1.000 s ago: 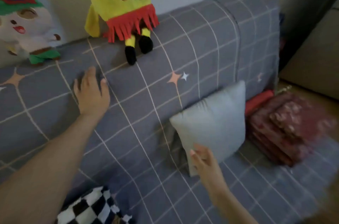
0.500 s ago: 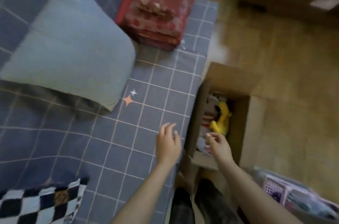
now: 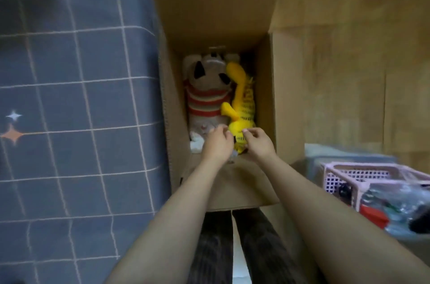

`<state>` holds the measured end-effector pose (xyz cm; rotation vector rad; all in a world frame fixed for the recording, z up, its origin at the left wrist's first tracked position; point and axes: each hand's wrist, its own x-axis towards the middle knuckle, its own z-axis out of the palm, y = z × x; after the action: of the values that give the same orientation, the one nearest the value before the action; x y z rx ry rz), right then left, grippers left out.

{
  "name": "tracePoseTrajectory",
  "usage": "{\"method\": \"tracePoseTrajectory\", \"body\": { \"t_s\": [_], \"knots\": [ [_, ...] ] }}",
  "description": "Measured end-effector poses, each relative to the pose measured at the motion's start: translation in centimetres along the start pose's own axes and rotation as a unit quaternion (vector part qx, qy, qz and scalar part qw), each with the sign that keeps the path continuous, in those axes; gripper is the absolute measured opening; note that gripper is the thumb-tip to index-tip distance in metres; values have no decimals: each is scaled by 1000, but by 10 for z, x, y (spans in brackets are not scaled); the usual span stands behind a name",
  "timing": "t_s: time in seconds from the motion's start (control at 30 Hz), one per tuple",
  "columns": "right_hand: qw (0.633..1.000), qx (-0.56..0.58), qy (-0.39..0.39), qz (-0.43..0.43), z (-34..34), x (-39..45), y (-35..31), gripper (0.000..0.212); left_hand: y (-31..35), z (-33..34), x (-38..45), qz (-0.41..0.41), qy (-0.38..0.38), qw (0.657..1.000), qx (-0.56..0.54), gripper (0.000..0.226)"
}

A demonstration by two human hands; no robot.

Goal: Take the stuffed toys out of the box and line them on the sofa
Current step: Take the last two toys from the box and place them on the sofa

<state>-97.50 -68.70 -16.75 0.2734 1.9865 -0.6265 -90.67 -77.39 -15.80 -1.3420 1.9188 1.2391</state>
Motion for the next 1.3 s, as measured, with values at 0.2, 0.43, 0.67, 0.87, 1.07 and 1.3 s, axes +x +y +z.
{"method": "tracePoseTrajectory", "body": {
  "t_s": [0.2,0.43,0.67,0.87,1.07,1.3],
  "knots": [
    [999,19,13,40,41,97,37,49,-21,54,120,-15,6,997,75,44],
    [996,-24,79,29,69,146,69,52,-35,95,193,95,-20,949,301,52],
    [994,-82,68,-34,60,133,78,52,-42,86,187,120,-58,946,295,44],
    [981,-127,82,-122,35,84,56,78,-20,37,156,28,-149,988,-25,39],
    [968,-128,52,-208,-6,38,19,107,8,-23,139,-98,-215,944,-232,26],
    [944,-226,48,-234,-36,46,-28,89,36,-41,137,-171,-213,882,-385,16]
  ]
}}
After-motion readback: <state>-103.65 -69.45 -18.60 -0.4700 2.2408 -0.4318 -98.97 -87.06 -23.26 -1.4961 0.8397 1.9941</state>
